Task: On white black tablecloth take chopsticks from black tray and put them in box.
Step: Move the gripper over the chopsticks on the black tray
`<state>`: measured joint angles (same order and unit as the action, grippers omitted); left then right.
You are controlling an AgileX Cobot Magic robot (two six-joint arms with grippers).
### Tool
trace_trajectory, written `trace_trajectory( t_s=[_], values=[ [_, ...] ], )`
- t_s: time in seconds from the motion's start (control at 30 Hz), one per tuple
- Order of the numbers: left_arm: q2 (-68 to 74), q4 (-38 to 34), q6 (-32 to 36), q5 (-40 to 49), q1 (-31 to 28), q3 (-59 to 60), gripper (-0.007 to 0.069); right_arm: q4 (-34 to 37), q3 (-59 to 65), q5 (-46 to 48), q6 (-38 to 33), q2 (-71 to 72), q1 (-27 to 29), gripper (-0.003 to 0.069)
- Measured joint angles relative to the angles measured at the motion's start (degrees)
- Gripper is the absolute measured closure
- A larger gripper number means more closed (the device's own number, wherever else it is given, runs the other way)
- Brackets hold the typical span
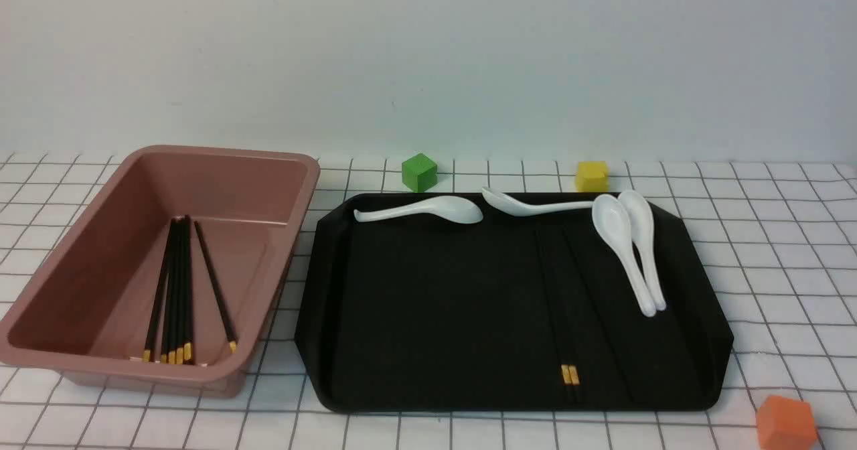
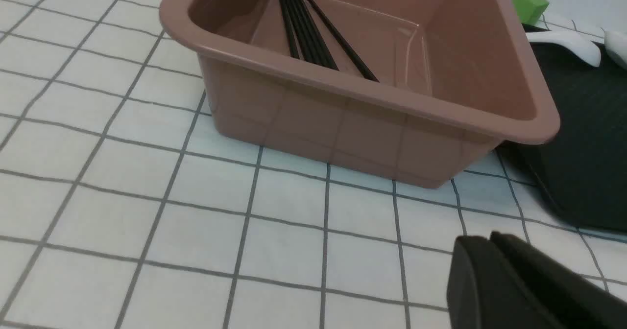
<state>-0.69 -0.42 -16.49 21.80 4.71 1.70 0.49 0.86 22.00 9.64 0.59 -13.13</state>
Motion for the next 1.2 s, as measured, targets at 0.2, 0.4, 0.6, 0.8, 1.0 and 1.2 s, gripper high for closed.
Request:
trace_trajectory(
  t_s=[0.2,0.4,0.6,0.8,1.0,1.2],
  values=[
    [0.00,0.00,0.00,0.00,0.00,0.00,0.0588,0.00,0.00,0.00,0.00,0.00,0.00,0.0419],
    [0.00,0.00,0.00,0.00,0.00,0.00,0.0585,-0.06,0.00,0.00,0.00,0.00,0.00,0.0419],
    [0.00,0.00,0.00,0.00,0.00,0.00,0.0585,-0.06,0.00,0.00,0.00,0.00,0.00,0.0419],
    [0.00,0.00,0.00,0.00,0.00,0.00,0.0574,-0.06,0.00,0.00,0.00,0.00,0.00,0.0419],
    [0.00,0.00,0.00,0.00,0.00,0.00,0.0568,-0.06,0.00,0.00,0.00,0.00,0.00,0.0419],
    [0.00,0.00,0.00,0.00,0.00,0.00,0.0565,-0.06,0.00,0.00,0.00,0.00,0.00,0.0419]
  ],
)
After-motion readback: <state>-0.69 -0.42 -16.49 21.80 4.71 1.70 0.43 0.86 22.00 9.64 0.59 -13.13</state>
